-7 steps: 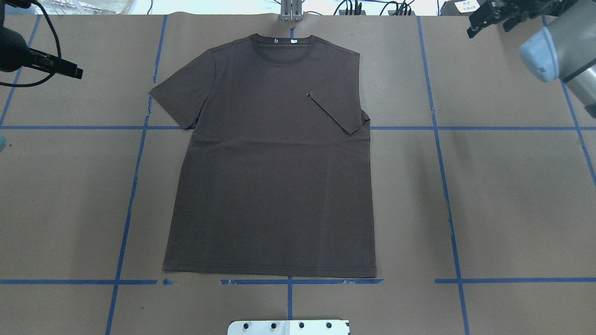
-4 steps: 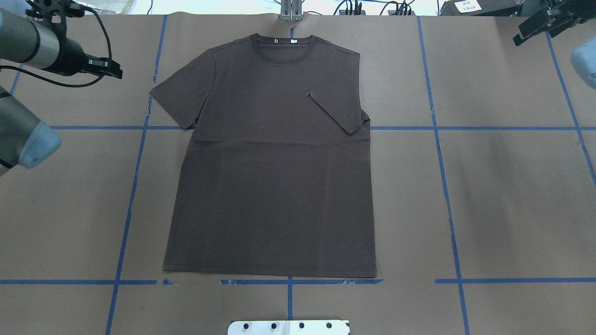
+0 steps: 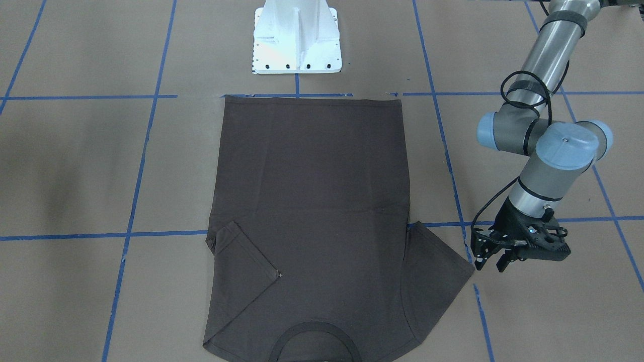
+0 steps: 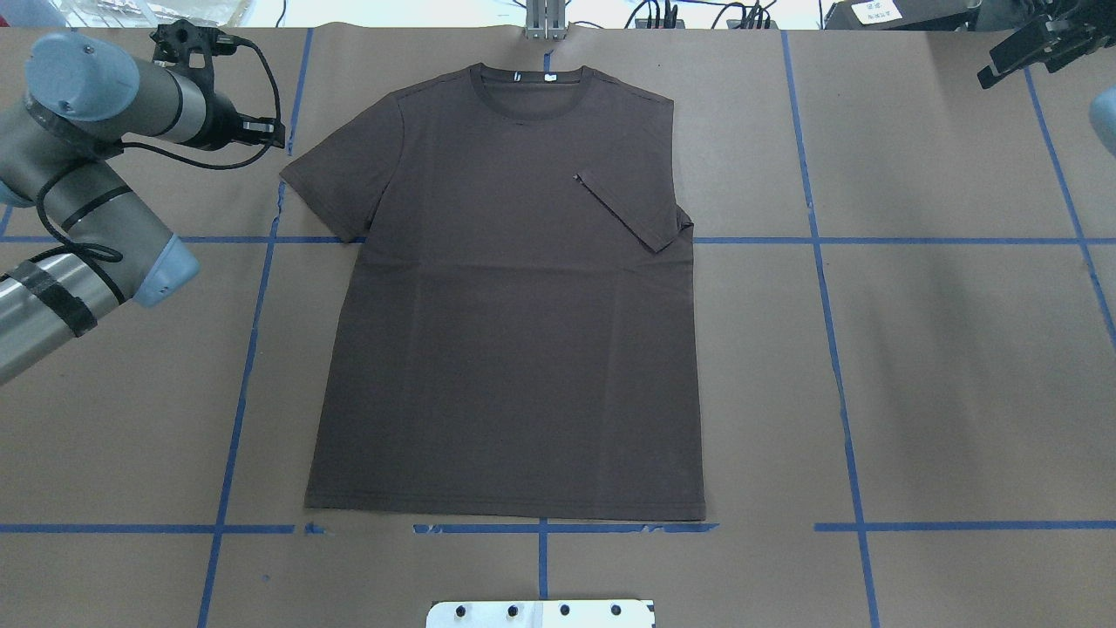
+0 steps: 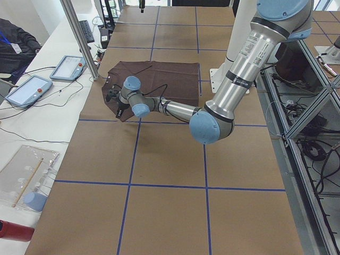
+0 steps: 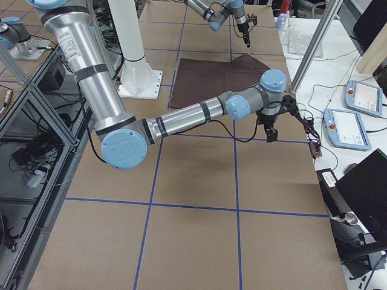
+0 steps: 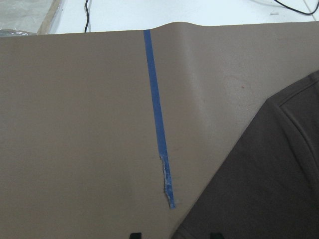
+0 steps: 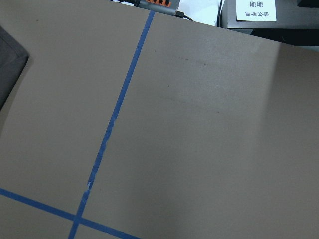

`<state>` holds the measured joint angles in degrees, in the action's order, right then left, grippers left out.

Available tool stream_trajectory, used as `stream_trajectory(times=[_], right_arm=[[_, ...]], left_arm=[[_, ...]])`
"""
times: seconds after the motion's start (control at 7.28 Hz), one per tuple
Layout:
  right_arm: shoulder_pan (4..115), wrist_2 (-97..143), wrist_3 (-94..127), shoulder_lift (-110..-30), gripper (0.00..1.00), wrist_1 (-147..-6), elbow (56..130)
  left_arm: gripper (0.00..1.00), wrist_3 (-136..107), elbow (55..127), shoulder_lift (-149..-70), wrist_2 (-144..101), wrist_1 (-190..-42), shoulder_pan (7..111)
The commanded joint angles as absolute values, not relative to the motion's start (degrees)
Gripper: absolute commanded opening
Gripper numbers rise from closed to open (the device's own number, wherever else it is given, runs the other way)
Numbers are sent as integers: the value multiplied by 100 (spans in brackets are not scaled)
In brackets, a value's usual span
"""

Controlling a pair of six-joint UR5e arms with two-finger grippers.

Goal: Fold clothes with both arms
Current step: 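Release the sleeve and withdraw the right gripper while the left arm approaches, then lower the left gripper onto the sleeve nearest it and grasp it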

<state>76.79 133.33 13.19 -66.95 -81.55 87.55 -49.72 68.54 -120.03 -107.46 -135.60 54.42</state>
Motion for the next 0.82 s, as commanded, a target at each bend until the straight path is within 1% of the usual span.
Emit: stream_trajectory(times=[0.0, 0.69], right_arm=[[7682, 13324, 1318, -6706, 100, -8147, 8736], [7682, 13324, 1310, -6732, 100, -8139, 8754]], left_arm=[[50, -4975, 6558, -12067, -10696, -13719, 5370], [48, -4975, 6381, -12076, -10521, -13720, 5177]])
